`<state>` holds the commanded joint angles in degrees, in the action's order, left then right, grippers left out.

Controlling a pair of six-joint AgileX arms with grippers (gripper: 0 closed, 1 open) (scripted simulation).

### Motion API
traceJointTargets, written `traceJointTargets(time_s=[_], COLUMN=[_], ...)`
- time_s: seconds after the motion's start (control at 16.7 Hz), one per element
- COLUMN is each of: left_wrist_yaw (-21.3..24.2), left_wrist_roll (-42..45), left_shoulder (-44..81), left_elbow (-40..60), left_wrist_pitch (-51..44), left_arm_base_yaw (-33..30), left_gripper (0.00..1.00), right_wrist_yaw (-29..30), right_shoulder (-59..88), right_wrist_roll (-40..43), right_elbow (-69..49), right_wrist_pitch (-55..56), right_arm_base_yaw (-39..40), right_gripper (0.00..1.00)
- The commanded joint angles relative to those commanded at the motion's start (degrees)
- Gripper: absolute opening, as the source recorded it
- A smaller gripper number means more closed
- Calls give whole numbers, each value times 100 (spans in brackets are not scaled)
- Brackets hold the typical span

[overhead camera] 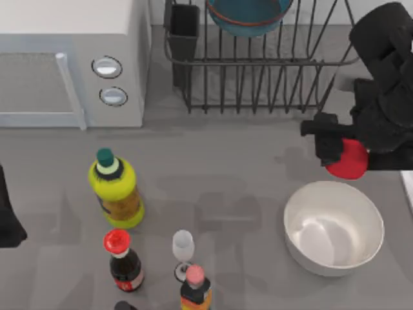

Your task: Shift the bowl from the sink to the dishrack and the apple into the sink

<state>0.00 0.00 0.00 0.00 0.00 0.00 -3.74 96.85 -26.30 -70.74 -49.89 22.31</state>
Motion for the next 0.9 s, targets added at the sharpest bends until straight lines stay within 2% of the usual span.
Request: traceJointTargets(time_s=[0.3, 0.9], left_wrist_yaw=[0, 0], left_wrist_roll=[0, 0], left_shoulder=[0, 0], left_elbow=[0, 0], left_wrist_pitch=[0, 0], left_arm_base_yaw=[0, 0], left_gripper=[100, 100], right_wrist_yaw=[-558, -1883], right_shoulder=[-74, -653], right_wrist_roll=[519, 1844], right_elbow=[672, 2573], right_wrist_pitch=[2217, 7510], right_arm_base_yaw=[-1142, -3861], right_gripper=[0, 0])
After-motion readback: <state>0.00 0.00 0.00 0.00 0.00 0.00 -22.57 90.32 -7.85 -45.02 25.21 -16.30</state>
